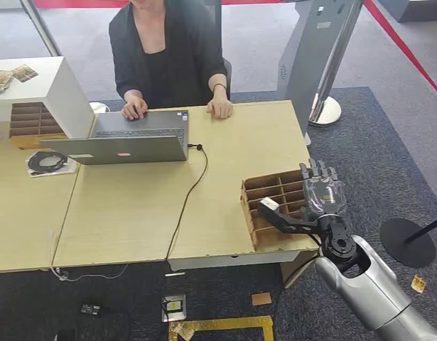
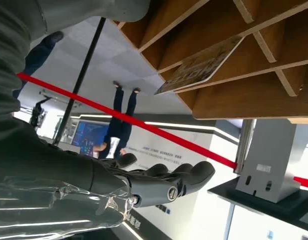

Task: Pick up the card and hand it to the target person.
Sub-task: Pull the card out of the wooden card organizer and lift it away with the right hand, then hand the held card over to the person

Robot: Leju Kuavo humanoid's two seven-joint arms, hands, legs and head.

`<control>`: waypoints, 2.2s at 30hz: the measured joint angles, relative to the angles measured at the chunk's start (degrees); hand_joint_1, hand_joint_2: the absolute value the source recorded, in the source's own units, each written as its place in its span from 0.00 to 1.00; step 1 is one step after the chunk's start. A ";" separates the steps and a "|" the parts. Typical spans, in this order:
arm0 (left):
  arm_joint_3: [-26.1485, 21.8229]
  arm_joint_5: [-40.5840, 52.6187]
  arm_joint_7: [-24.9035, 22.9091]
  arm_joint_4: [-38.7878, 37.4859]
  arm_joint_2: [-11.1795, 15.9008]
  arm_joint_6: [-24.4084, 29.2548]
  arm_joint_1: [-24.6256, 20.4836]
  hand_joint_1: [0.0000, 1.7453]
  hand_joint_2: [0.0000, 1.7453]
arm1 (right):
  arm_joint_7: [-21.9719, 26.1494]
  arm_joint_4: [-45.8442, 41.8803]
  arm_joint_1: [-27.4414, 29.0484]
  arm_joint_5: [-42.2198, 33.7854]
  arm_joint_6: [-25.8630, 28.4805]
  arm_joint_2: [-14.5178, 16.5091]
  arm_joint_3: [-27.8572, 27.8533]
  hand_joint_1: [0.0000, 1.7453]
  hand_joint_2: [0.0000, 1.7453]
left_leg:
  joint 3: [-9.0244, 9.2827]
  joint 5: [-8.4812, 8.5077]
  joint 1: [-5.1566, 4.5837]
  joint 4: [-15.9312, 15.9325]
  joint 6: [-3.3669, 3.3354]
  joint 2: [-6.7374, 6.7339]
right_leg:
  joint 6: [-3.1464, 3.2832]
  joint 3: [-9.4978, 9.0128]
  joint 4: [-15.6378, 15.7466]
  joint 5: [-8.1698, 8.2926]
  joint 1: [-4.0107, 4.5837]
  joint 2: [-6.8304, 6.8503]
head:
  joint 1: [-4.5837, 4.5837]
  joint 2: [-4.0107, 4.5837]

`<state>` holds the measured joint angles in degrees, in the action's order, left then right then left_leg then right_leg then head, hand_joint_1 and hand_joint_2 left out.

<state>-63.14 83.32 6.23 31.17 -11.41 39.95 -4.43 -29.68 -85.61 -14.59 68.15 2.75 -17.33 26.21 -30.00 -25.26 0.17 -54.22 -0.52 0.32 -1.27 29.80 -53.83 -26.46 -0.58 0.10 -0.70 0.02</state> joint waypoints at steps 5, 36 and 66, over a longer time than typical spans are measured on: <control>0.00 0.04 0.08 0.00 0.00 0.00 0.00 0.00 1.00 | 0.00 0.00 0.02 0.00 -0.05 0.00 0.00 0.34 1.00 | 0.00 0.00 0.00 0.00 0.00 0.00 | 0.00 0.00 0.00 0.00 0.00 0.00 | -0.04 0.00; -0.20 -0.15 -0.33 0.11 -0.87 0.00 0.00 0.00 1.00 | -1.04 0.27 -3.04 -0.86 -4.68 -1.05 1.39 1.00 1.00 | 0.01 0.01 0.00 0.00 0.00 0.01 | 0.00 -0.02 0.00 0.00 0.00 0.00 | 0.01 0.01; -0.87 1.46 0.75 0.24 -0.83 0.00 -0.05 0.00 1.00 | 2.79 -8.98 -6.82 6.29 9.62 -2.60 5.74 1.00 1.00 | -0.01 0.01 0.00 0.03 0.00 0.01 | 0.00 -0.05 -0.01 0.00 0.01 0.02 | 0.08 0.00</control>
<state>-64.02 84.78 6.98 31.41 -12.24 39.95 -4.48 -26.89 -94.60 -21.41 74.44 12.37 -19.93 31.95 -30.01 -25.24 0.17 -54.19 -0.51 0.32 -1.27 29.75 -53.84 -26.46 -0.57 0.12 -0.62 0.02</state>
